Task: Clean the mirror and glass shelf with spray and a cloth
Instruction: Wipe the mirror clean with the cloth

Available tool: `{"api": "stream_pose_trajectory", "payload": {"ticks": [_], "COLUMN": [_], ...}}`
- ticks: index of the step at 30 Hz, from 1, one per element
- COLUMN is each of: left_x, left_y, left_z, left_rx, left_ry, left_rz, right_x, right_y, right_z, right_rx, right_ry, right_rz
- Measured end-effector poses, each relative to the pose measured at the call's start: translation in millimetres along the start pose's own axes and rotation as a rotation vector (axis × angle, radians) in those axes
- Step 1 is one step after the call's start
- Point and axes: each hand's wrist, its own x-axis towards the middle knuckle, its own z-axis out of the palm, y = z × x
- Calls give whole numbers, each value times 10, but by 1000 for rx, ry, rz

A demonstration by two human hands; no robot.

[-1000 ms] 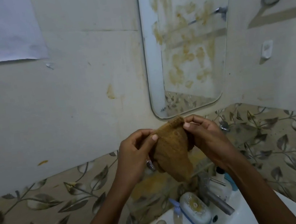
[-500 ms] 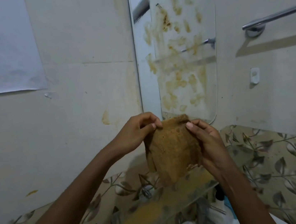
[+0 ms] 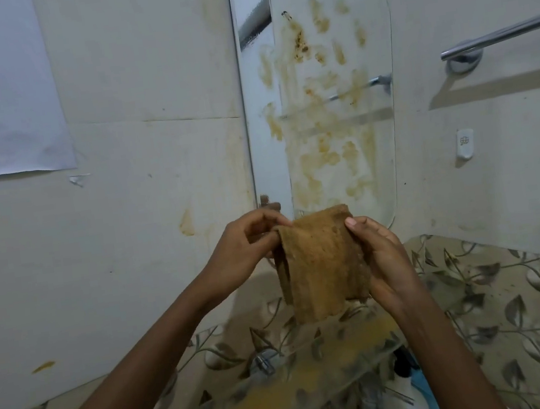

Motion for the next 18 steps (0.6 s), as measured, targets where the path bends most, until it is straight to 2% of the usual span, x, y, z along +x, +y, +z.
{"api": "stream_pose_trajectory", "payload": {"ticks": [4, 6, 9, 10, 11, 14, 16, 18], "left_x": [155, 256, 425, 477, 532, 628, 669, 724], "left_y": [71, 117, 176, 192, 206, 287, 346, 407], "left_z": [45, 85, 143, 165, 190, 307, 366, 358], "left_rx": [-147, -141, -113, -101, -89, -119, -203, -155], "left_ry": [25, -12, -39, -36, -34, -87, -156, -158], "left_rz": [-180, -250, -307, -319, -328, -364, -424, -391], "right_x": [69, 69, -90, -180, -251, -283, -180, -47], "right_y": [96, 178, 365, 449, 531, 701, 711, 663], "right_z": [-13, 10, 134, 202, 278, 532, 612, 601], "right_rx": [-157, -337, -698, -731, -727, -597, -405, -82], "right_ry": [103, 248, 560, 573, 521, 283, 318, 435], "right_rz": [-52, -138, -542, -670, -715, -517, -366, -270]}}
